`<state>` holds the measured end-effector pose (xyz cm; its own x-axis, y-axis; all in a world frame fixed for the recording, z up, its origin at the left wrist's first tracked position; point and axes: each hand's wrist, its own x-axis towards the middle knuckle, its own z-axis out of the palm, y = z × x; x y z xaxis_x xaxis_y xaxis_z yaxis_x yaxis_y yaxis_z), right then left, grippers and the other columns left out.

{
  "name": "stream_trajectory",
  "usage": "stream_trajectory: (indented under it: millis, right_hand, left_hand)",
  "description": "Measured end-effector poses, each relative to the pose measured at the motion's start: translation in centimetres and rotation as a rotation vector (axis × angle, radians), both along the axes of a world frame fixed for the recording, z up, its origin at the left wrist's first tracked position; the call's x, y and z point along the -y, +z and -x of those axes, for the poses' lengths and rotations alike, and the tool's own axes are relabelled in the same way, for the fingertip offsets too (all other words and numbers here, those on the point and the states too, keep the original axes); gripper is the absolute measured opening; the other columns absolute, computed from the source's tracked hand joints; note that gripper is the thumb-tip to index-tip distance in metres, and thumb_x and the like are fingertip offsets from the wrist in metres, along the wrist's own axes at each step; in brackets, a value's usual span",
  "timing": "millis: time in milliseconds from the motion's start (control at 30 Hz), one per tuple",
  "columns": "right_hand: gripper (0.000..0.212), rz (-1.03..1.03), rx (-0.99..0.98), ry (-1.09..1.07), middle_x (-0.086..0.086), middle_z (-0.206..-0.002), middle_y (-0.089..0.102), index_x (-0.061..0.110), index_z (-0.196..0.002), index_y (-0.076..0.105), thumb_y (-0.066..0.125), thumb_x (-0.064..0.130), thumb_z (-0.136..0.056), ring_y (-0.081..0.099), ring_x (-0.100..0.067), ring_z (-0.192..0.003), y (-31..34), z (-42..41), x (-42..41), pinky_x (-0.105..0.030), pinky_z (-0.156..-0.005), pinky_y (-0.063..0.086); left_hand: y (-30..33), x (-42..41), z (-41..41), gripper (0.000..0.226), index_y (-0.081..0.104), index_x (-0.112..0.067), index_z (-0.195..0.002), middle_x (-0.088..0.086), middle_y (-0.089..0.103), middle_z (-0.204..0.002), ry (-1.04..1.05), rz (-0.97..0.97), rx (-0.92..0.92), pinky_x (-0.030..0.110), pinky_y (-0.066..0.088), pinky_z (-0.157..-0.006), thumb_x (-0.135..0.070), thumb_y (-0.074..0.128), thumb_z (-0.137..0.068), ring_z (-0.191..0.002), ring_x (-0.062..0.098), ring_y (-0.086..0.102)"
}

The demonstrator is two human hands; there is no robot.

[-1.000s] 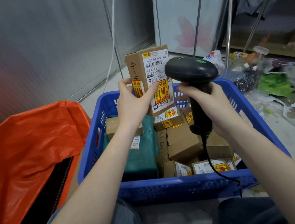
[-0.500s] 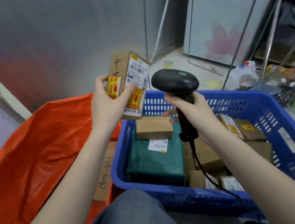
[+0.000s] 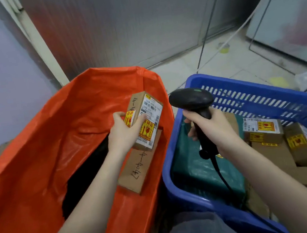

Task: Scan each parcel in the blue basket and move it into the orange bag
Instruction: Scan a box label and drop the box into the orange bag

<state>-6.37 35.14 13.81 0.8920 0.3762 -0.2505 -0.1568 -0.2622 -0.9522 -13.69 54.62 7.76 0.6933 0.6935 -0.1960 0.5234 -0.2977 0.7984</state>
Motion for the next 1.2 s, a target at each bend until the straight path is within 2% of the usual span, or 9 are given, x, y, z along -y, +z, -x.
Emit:
stream_trajectory:
  millis: [100, 267, 367, 467, 600, 833, 967, 1067, 1200]
  right_hand:
    - [0.018, 0.012, -0.018, -0.025, -0.006, -0.074, 0.061, 0.007, -0.090, 0.060, 0.066, 0.024, -0.089, 0.057, -0.008, -0.045, -1.5, -0.5, -0.3, -0.020, -0.044, 0.045]
    - [0.017, 0.019, -0.036, -0.046, -0.008, -0.072, 0.060, 0.004, -0.095, 0.059, 0.064, 0.019, -0.090, 0.054, -0.008, -0.041, -3.2, -1.1, 0.0, -0.019, -0.042, 0.045]
    - [0.014, 0.030, -0.037, -0.035, -0.006, -0.070, 0.059, 0.005, -0.089, 0.061, 0.064, 0.019, -0.089, 0.055, -0.009, -0.043, -4.0, -1.3, 0.0, -0.021, -0.044, 0.047]
    - [0.015, 0.046, -0.033, -0.008, -0.001, -0.063, 0.059, 0.007, -0.083, 0.061, 0.064, 0.020, -0.090, 0.053, -0.011, -0.042, -4.4, -1.3, 0.0, -0.020, -0.044, 0.045]
    - [0.019, 0.057, -0.024, 0.020, 0.005, -0.049, 0.058, 0.007, -0.078, 0.061, 0.064, 0.022, -0.090, 0.052, -0.012, -0.041, -4.4, -1.1, -0.2, -0.020, -0.045, 0.046]
    - [0.021, -0.008, 0.000, -0.022, 0.005, -0.051, 0.059, 0.003, -0.086, 0.061, 0.063, 0.024, -0.090, 0.053, -0.010, -0.039, -1.8, -0.8, 1.1, -0.017, -0.041, 0.042]
    - [0.022, -0.022, 0.027, -0.078, -0.005, -0.070, 0.061, 0.003, -0.090, 0.062, 0.063, 0.025, -0.090, 0.057, -0.011, -0.046, 0.0, -1.2, 3.6, -0.020, -0.045, 0.047]
    - [0.012, -0.052, 0.012, -0.154, -0.006, -0.084, 0.064, 0.011, -0.093, 0.061, 0.062, 0.023, -0.091, 0.061, -0.012, -0.055, 0.4, -1.9, 6.3, -0.026, -0.052, 0.050]
    - [0.010, -0.071, -0.010, -0.267, -0.005, -0.097, 0.066, 0.017, -0.098, 0.061, 0.062, 0.023, -0.090, 0.068, -0.017, -0.085, -0.7, -3.2, 9.8, -0.030, -0.062, 0.056]
  left_hand:
    - [-3.8, 0.0, -0.6, 0.059, 0.044, -0.021, -0.119, 0.002, 0.063, -0.112, -0.039, 0.016, -0.072, 0.039, 0.050, -0.086, -0.064, 0.058, -0.082, -0.099, 0.023, 0.062]
    - [-9.1, 1.6, -2.0, 0.063, 0.046, -0.014, -0.126, 0.009, 0.051, -0.123, -0.050, -0.092, -0.181, 0.044, 0.044, -0.095, -0.057, 0.062, -0.082, -0.115, 0.031, 0.051]
    - [-11.3, 3.1, -2.7, 0.065, 0.044, -0.009, -0.129, 0.013, 0.050, -0.130, -0.073, -0.018, -0.215, 0.040, 0.039, -0.099, -0.050, 0.064, -0.083, -0.123, 0.033, 0.048]
    - [-12.1, 3.9, -3.1, 0.053, 0.051, -0.010, -0.122, 0.009, 0.057, -0.125, -0.092, 0.057, -0.207, 0.034, 0.039, -0.092, -0.048, 0.062, -0.086, -0.119, 0.028, 0.053]
    - [-11.0, 3.7, -3.4, 0.046, 0.054, -0.015, -0.121, 0.005, 0.060, -0.124, -0.091, 0.091, -0.103, 0.036, 0.045, -0.096, -0.046, 0.061, -0.087, -0.116, 0.024, 0.056]
    - [-4.5, 3.9, -4.6, 0.042, 0.054, -0.016, -0.124, 0.001, 0.058, -0.126, -0.109, 0.032, 0.139, 0.037, 0.042, -0.102, -0.037, 0.063, -0.089, -0.116, 0.017, 0.055]
    - [-0.5, 5.9, -5.4, 0.036, 0.054, -0.014, -0.123, 0.001, 0.058, -0.127, -0.166, -0.003, 0.315, 0.032, 0.041, -0.103, -0.028, 0.062, -0.091, -0.117, 0.016, 0.054]
    - [1.8, 8.1, -6.3, 0.037, 0.053, -0.013, -0.125, 0.000, 0.056, -0.128, -0.257, -0.048, 0.381, 0.025, 0.039, -0.102, -0.022, 0.062, -0.090, -0.118, 0.012, 0.052]
    - [2.4, 11.5, -7.8, 0.041, 0.051, -0.009, -0.129, 0.002, 0.054, -0.132, -0.402, -0.091, 0.364, 0.021, 0.034, -0.104, -0.013, 0.060, -0.088, -0.123, 0.013, 0.049]
